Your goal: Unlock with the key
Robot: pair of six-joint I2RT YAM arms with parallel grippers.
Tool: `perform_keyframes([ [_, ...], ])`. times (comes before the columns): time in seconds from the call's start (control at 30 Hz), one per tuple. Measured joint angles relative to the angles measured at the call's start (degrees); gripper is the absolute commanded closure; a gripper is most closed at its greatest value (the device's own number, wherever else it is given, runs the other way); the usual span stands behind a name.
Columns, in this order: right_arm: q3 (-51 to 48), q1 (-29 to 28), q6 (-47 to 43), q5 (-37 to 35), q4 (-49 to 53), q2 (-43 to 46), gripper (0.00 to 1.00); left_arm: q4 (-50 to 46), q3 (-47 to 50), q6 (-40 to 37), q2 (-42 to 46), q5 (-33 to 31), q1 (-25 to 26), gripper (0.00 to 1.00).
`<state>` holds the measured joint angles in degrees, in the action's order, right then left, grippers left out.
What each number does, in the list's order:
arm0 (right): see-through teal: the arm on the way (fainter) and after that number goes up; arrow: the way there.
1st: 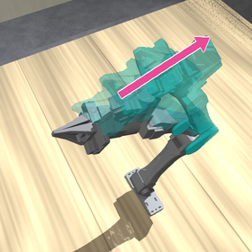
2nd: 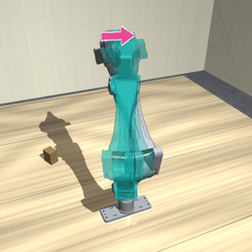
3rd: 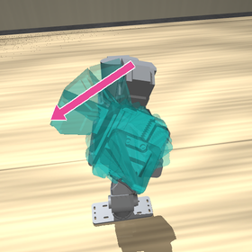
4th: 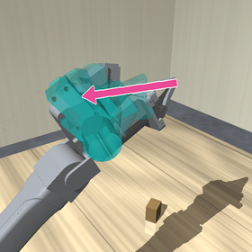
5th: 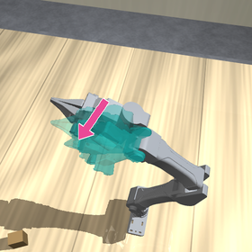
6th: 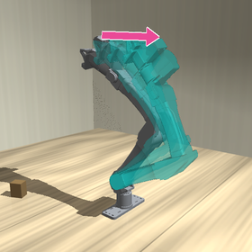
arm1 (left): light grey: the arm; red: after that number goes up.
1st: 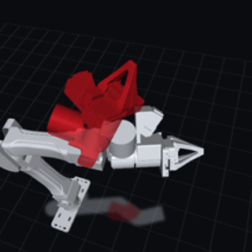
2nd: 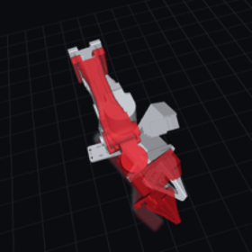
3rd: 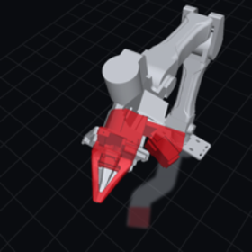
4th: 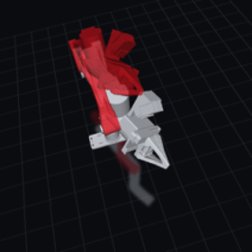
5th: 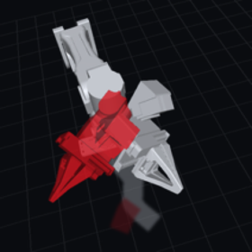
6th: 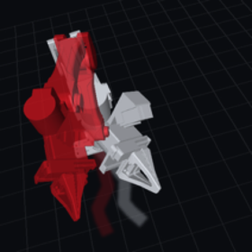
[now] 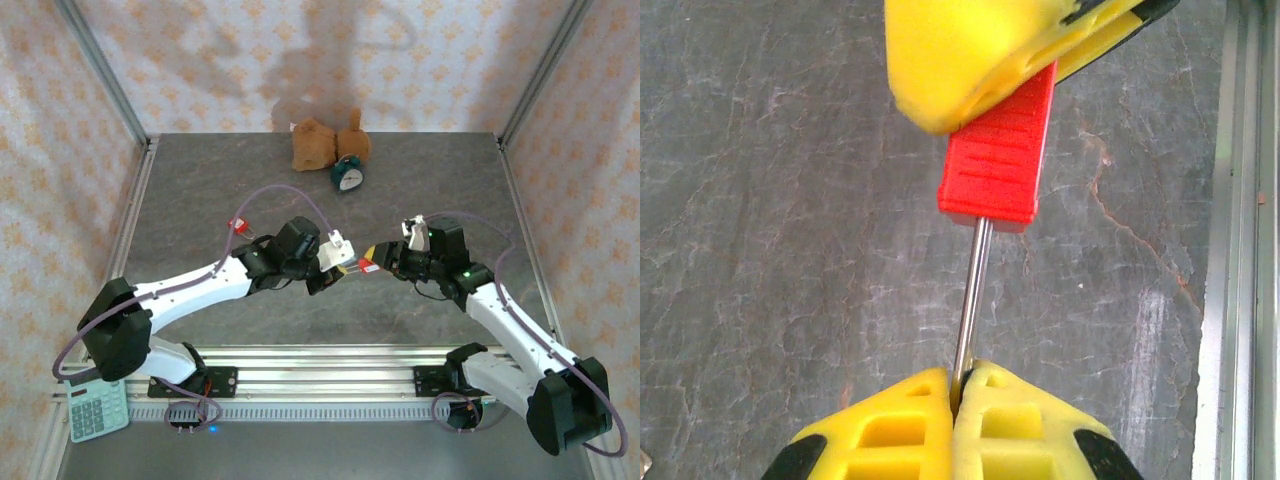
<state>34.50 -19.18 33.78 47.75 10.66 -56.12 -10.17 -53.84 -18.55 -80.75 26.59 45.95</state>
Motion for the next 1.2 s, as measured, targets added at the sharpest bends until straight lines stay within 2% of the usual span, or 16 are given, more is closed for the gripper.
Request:
perform_keyframes([
  [0.3,0.1,0.1,0.2,1.8,-1.7,-1.6,0.78,-1.0,0.8,-0.9,1.7,-1.2,-0.4,1.0],
  [0.37,0.1,0.1,0.4,2.1,-2.1,-1.6,0.78,-1.2,0.8,-1.1,2.0,-1.5,-0.4,0.97],
  [0.5,0.1,0.2,0.4,2.0,-2.5,-1.7,0.78,-2.6,0.6,-1.6,2.4,-2.0,-0.5,0.71],
  [0.63,0.1,1.3,0.4,0.0,-2.5,-2.6,0.78,-7.1,-0.5,-1.1,2.4,-2.7,-1.4,0.55],
  [0.73,0.1,1.2,0.4,-0.2,-2.5,-3.0,0.78,-8.5,-2.1,-0.9,2.4,-2.9,-1.4,0.48],
  [0.97,0.1,0.8,0.4,-0.3,-2.5,-3.0,0.78,-8.5,-5.4,-0.8,1.5,-2.3,-0.7,0.45],
  [1.2,0.1,-0.4,0.4,-0.4,-2.5,-2.6,0.78,-7.3,-10.1,-1.1,-4.8,-2.0,4.9,0.46],
])
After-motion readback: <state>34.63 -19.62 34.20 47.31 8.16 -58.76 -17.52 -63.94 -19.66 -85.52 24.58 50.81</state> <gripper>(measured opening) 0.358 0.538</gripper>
